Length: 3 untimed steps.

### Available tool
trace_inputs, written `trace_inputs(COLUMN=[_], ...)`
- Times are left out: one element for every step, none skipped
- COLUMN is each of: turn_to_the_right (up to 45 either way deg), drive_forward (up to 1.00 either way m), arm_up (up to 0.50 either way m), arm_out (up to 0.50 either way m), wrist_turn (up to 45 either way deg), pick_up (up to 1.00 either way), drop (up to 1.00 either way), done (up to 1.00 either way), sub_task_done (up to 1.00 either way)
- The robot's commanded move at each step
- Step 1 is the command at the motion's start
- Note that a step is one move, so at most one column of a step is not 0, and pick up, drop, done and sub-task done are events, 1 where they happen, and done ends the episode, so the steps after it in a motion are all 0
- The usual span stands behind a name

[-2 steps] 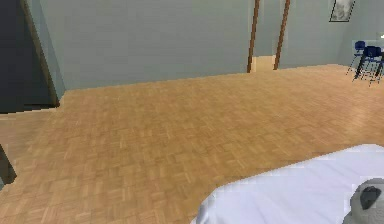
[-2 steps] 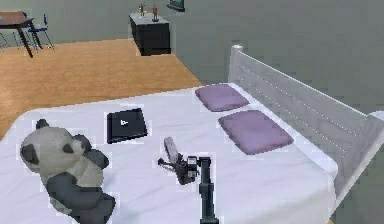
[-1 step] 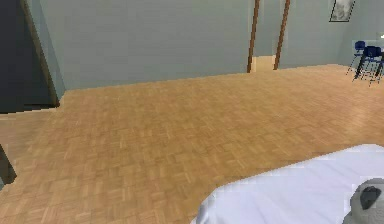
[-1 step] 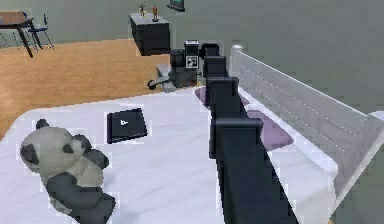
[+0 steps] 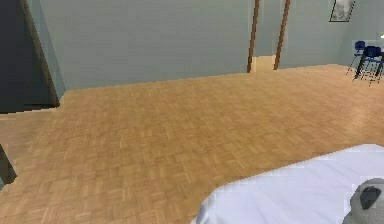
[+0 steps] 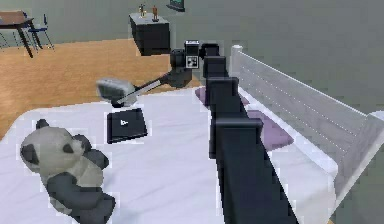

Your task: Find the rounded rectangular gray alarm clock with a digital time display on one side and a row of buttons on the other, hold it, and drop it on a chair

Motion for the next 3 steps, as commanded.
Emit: trace_inputs(turn_to_the_right=[0.0,0.0,0.0], drive_forward=[0.00,0.00,0.00], arm_up=[0.00,0.00,0.00], arm_out=[0.00,0.00,-0.40], wrist_turn=[-45.0,-18.0,0.0], pick_up=[0.00,0.00,0.00], drop=[0.00,0.00,0.00], done=[0.00,0.00,0.00], sub_task_done=[0.00,0.00,0.00])
